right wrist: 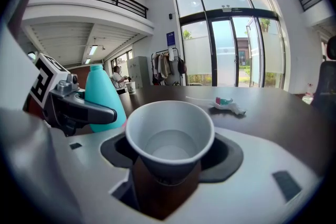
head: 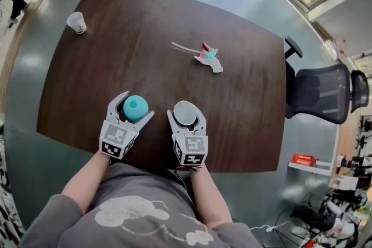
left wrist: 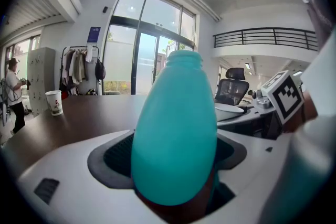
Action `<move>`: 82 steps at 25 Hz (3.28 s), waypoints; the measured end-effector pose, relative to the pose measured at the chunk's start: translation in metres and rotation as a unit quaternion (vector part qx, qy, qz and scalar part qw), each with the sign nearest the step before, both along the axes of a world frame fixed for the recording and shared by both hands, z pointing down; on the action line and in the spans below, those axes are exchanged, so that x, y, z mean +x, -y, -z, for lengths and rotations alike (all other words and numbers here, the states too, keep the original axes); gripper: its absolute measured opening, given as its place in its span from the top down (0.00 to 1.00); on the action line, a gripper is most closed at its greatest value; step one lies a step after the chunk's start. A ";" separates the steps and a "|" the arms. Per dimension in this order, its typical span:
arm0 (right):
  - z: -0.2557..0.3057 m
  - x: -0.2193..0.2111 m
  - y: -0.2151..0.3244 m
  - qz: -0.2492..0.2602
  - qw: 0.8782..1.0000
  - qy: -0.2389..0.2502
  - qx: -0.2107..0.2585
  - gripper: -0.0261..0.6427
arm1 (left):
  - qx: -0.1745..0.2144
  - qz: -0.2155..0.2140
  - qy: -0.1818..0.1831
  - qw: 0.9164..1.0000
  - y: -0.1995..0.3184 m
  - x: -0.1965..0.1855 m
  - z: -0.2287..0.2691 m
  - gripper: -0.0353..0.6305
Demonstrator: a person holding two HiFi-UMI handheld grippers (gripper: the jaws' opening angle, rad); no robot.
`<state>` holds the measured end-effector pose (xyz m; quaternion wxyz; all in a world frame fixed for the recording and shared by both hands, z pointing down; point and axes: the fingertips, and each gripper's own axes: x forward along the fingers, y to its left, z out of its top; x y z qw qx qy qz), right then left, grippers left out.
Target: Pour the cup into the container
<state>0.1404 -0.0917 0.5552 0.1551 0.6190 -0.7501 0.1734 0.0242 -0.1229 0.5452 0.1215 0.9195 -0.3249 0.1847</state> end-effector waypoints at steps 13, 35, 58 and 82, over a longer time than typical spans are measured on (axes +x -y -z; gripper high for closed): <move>0.074 -0.028 -0.026 0.077 0.997 0.001 0.000 0.51 | -0.008 -0.013 -0.004 1.000 -0.031 0.004 0.021 0.32; 0.140 -0.090 -0.021 0.164 0.983 -0.086 0.004 0.52 | -0.007 -0.066 0.002 0.998 -0.032 -0.006 0.046 0.32; 0.132 -0.094 -0.013 0.256 0.924 -0.277 -0.063 0.52 | -0.017 -0.094 0.011 0.995 -0.040 0.010 0.031 0.32; 0.123 -0.086 -0.012 0.276 0.865 -0.406 -0.104 0.52 | -0.015 -0.109 0.021 0.994 -0.049 0.022 0.021 0.32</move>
